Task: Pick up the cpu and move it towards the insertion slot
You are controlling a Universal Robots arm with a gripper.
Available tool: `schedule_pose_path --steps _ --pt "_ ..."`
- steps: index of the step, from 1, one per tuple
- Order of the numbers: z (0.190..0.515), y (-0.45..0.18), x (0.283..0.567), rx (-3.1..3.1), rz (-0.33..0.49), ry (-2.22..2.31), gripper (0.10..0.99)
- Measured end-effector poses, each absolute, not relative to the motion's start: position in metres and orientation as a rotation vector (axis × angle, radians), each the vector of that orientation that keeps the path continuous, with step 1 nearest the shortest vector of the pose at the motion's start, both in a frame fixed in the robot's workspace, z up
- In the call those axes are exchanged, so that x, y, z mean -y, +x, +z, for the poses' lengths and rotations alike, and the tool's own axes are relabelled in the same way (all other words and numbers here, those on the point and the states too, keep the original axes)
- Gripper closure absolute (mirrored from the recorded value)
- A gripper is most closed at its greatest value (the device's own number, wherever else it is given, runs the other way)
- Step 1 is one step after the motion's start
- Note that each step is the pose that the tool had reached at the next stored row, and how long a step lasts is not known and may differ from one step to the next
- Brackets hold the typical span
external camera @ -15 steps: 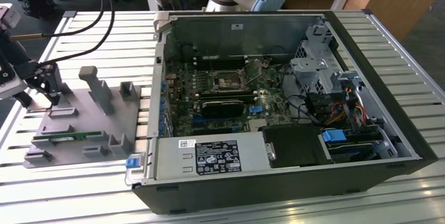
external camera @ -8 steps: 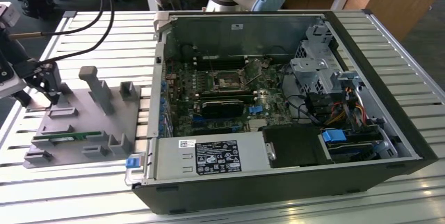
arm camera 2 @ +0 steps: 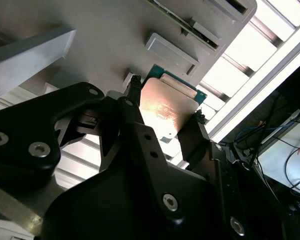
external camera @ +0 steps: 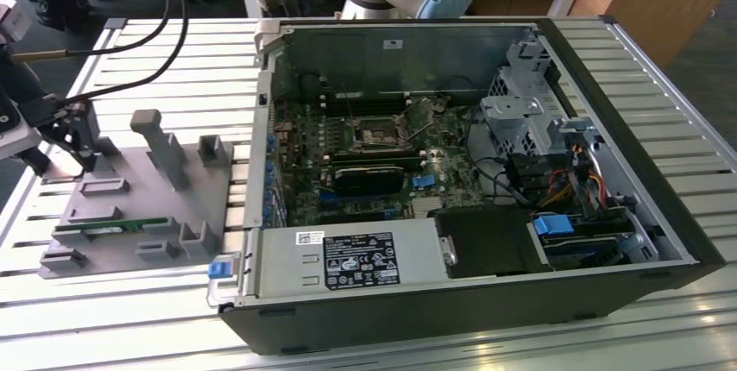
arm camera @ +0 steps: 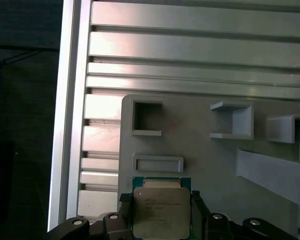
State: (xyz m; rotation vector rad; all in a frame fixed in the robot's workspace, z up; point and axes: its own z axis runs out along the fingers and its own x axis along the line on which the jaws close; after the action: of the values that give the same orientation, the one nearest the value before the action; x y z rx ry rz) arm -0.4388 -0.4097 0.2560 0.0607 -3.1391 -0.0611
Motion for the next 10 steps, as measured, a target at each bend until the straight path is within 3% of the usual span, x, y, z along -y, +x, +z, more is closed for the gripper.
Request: schedule_pose_path --steps 10 --pt "0.2609 -0.4388 0.4096 3.139 -0.061 0.061 0.545"
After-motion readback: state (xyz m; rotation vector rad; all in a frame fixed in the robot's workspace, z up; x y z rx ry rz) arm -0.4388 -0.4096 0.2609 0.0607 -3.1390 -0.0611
